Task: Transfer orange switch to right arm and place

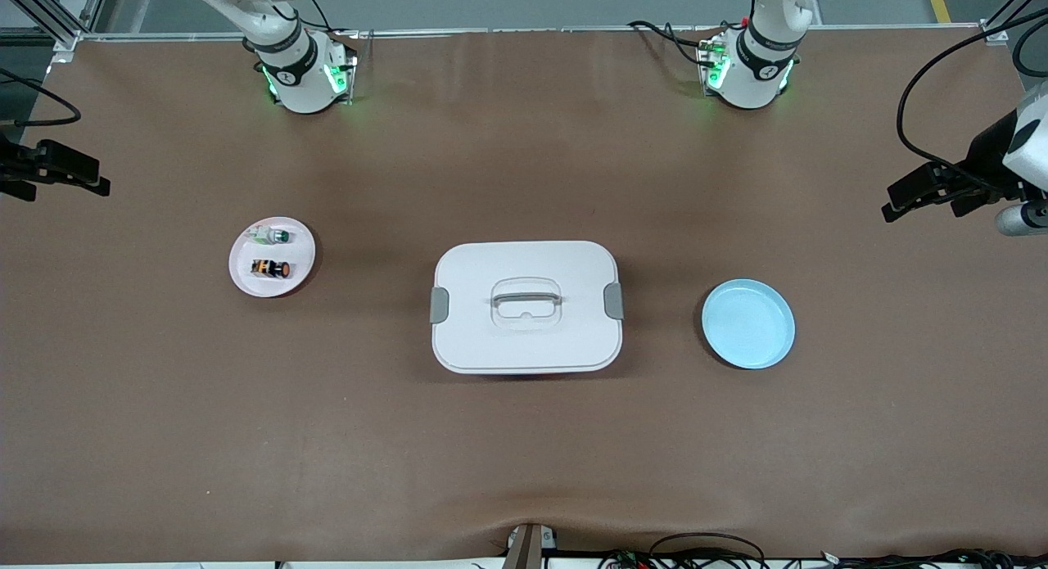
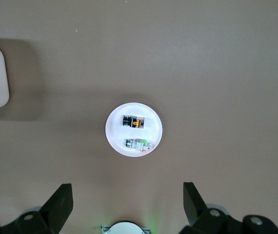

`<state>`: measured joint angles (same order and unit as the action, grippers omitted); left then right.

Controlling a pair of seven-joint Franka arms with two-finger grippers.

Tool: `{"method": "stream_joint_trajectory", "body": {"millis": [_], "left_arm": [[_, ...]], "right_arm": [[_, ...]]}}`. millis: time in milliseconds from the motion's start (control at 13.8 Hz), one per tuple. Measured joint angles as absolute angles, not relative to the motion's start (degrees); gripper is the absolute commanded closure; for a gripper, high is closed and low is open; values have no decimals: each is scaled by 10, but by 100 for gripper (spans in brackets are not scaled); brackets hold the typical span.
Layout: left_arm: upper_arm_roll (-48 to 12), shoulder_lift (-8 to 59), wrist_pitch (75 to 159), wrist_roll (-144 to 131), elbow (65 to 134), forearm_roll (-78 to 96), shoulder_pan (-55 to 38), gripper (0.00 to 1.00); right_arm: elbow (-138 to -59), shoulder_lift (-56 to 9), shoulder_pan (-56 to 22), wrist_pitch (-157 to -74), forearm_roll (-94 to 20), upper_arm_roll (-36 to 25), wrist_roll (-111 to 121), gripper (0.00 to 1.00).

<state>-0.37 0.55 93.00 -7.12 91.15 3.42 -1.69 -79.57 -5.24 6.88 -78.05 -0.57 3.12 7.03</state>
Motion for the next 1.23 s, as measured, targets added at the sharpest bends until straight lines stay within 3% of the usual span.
{"method": "stream_joint_trajectory", "body": {"millis": [1233], "left_arm": [[-12, 6, 918, -41, 912, -7, -19, 0]], "right_arm": [[-781, -47, 61, -795, -14, 41, -9, 0]]}}
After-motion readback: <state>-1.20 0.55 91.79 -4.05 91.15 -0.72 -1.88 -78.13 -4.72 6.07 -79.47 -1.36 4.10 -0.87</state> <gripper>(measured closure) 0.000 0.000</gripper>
